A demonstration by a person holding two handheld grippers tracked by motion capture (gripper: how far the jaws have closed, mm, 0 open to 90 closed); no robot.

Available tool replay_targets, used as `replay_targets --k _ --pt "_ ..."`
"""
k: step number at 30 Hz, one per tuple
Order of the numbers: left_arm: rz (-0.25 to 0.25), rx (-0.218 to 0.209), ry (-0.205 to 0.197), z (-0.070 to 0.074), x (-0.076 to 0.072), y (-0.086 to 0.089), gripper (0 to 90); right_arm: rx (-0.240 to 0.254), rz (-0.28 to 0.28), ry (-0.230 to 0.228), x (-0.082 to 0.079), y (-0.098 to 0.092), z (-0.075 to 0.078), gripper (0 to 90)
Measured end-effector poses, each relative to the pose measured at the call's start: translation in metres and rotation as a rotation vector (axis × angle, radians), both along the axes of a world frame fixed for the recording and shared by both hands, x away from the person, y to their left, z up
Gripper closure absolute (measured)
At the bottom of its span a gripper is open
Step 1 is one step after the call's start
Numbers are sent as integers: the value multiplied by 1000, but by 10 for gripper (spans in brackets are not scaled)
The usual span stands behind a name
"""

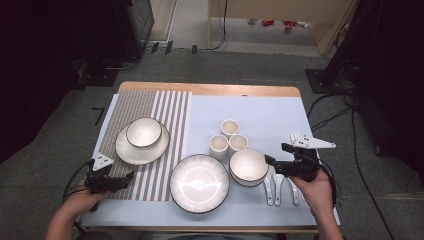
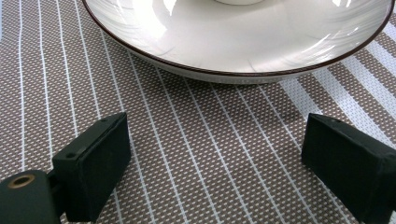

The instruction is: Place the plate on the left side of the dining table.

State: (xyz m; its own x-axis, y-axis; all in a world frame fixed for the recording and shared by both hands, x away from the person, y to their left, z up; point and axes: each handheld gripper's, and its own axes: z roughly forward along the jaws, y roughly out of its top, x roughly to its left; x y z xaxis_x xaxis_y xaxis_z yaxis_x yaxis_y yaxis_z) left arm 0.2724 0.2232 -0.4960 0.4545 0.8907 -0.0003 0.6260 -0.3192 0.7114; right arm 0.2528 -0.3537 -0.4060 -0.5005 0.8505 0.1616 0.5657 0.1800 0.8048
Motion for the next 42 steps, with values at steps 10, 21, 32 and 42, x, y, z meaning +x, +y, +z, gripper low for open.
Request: replay_targets --k 10,21,32,42 --pt "0 -1 0 0 0 0 82 20 -27 5 -3 -9 -4 218" --pt "0 -1 0 0 0 0 82 4 -94 4 -7 -27 -18 321" --pt "0 -1 0 0 0 0 82 6 -128 13 -12 -40 -26 456" --pt "0 -1 0 0 0 0 82 22 -177 -10 -14 -53 -32 540"
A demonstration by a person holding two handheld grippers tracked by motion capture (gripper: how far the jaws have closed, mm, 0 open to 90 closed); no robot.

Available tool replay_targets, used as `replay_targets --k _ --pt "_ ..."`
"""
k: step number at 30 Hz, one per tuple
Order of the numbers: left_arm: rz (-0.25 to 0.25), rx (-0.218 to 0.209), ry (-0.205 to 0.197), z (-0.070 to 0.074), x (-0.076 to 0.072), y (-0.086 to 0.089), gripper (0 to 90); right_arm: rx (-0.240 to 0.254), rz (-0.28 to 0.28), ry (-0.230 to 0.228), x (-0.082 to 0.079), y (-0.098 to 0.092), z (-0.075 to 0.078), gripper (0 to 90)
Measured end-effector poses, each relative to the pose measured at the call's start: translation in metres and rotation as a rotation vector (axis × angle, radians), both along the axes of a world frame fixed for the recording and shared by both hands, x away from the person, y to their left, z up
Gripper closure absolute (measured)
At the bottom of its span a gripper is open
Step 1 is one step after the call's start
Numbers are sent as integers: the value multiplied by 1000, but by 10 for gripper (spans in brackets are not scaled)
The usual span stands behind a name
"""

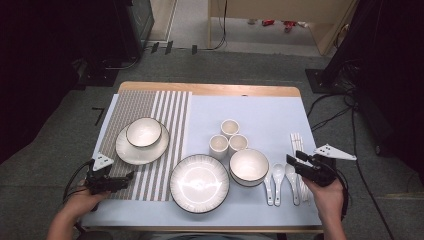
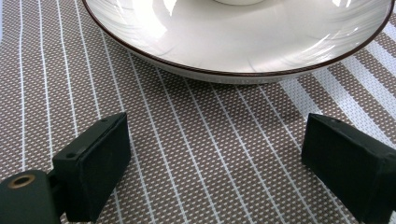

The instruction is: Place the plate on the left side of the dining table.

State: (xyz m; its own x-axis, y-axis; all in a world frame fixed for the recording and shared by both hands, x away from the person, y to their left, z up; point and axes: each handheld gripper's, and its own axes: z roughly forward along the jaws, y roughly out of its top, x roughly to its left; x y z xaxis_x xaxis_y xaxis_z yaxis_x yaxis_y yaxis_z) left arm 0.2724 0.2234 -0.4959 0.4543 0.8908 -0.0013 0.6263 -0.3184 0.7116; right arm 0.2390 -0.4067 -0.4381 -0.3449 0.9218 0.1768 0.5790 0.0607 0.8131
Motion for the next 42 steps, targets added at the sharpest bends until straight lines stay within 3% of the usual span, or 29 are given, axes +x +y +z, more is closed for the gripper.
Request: replay_targets --k 11,16,20,23,31,42 --pt "0 0 0 0 0 0 82 -42 -36 14 1 -7 -9 584" --pt "0 0 0 0 0 0 82 -40 -55 30 1 -6 -13 601" --pt "0 0 0 0 0 0 82 5 -71 28 1 -5 -12 556" --pt "0 -1 0 0 0 0 83 -32 -88 2 -2 -1 -13 557" --pt "0 -2 -1 0 0 0 83 -31 -71 4 -1 -9 -17 617" --pt "0 -1 0 0 0 0 82 7 -58 20 2 -19 -24 610"
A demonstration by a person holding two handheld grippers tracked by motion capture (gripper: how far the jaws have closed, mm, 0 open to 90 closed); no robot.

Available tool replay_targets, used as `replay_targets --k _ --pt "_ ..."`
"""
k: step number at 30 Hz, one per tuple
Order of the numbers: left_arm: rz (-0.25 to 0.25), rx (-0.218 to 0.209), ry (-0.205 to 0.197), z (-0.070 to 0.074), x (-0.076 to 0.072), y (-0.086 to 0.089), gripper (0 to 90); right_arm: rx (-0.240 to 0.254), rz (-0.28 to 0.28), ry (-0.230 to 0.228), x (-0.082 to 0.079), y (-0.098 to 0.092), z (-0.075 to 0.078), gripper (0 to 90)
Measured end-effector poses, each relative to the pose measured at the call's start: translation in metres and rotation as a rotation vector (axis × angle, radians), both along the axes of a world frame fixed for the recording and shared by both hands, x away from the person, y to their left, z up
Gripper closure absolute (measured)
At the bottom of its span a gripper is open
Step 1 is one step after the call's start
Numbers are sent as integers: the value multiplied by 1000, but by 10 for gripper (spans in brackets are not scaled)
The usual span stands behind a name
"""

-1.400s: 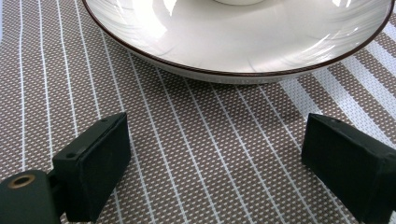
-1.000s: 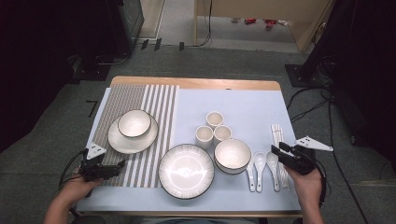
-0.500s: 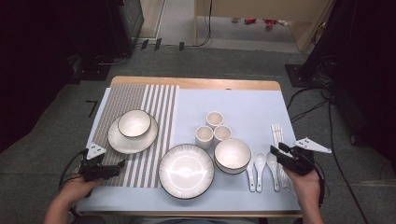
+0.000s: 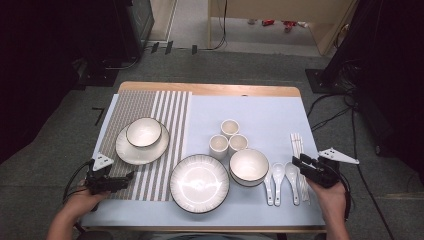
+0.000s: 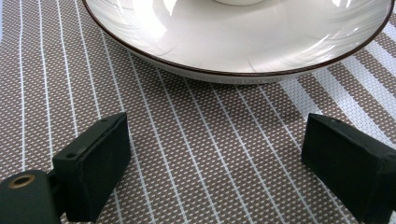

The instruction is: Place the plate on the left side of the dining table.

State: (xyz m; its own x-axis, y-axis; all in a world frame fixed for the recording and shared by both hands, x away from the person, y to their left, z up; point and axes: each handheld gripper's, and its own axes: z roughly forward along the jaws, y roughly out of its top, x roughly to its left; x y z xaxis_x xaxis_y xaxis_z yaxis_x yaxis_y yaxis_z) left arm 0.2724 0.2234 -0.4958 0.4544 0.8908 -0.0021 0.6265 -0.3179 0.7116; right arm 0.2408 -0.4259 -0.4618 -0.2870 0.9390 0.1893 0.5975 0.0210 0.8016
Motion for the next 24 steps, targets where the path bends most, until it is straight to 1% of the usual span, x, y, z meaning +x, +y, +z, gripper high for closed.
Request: replay_targets --k 3,7,10,13,15,17,19,20,22,24 --pt "0 0 0 0 0 0 82 -5 12 -6 1 -1 -1 658" --pt "0 0 0 0 0 0 82 0 29 -6 2 -2 -2 670" --pt "0 0 0 0 0 0 83 -3 44 -19 4 -3 -2 671" --pt "0 1 0 0 0 0 83 -2 58 -20 6 -5 -1 672" --pt "0 1 -1 0 0 0 82 20 63 -25 6 -6 0 681" --pt "0 1 0 0 0 0 82 15 71 -29 6 -5 0 681" --pt "0 1 0 0 0 0 82 6 83 -27 6 -4 -1 650" --pt "0 1 -1 0 0 0 83 -3 89 -30 6 -4 -2 651" --pt "0 1 -1 0 0 0 82 1 98 -27 6 -4 -2 664" --pt "0 1 0 0 0 0 83 -27 108 -26 5 -6 -3 676"
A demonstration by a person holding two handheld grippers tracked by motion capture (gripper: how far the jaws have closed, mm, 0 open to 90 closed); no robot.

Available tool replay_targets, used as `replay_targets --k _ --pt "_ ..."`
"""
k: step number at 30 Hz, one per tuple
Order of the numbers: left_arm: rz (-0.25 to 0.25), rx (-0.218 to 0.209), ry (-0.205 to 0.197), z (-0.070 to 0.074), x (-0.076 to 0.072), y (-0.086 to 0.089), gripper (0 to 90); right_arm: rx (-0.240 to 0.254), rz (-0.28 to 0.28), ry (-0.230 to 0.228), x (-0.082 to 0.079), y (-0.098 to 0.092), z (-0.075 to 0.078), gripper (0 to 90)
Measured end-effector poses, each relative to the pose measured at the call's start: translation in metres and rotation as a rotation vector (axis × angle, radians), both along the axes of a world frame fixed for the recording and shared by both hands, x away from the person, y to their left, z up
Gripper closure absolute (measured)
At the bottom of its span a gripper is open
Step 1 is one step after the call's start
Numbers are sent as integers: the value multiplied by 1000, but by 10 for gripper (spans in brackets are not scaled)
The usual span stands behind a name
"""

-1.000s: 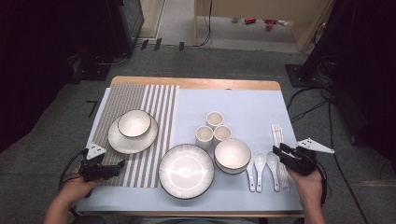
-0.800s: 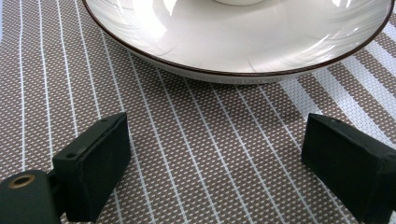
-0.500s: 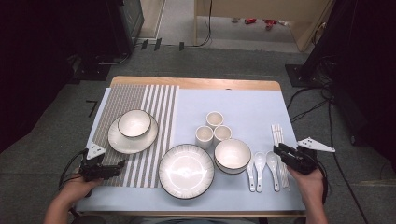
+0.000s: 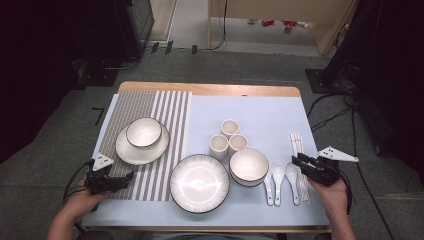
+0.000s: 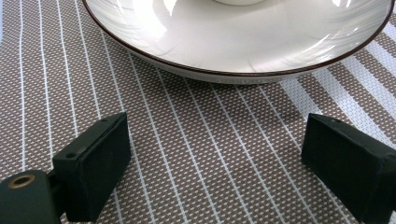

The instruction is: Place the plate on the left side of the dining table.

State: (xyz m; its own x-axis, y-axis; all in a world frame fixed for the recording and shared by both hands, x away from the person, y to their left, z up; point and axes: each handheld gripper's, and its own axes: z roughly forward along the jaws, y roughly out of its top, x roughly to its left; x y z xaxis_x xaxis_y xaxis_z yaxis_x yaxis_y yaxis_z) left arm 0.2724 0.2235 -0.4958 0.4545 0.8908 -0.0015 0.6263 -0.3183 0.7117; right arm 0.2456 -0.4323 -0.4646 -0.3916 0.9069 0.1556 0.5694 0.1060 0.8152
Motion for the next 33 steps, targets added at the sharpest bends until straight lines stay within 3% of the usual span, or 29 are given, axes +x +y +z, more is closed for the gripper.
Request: replay_targets --k 8,17,33 --pt "0 0 0 0 0 0 82 24 14 21 -2 -8 -9 699" --pt "0 0 0 0 0 0 82 -12 32 46 0 -4 -14 712" --pt "0 0 0 0 0 0 82 -25 65 117 8 -5 -25 709"
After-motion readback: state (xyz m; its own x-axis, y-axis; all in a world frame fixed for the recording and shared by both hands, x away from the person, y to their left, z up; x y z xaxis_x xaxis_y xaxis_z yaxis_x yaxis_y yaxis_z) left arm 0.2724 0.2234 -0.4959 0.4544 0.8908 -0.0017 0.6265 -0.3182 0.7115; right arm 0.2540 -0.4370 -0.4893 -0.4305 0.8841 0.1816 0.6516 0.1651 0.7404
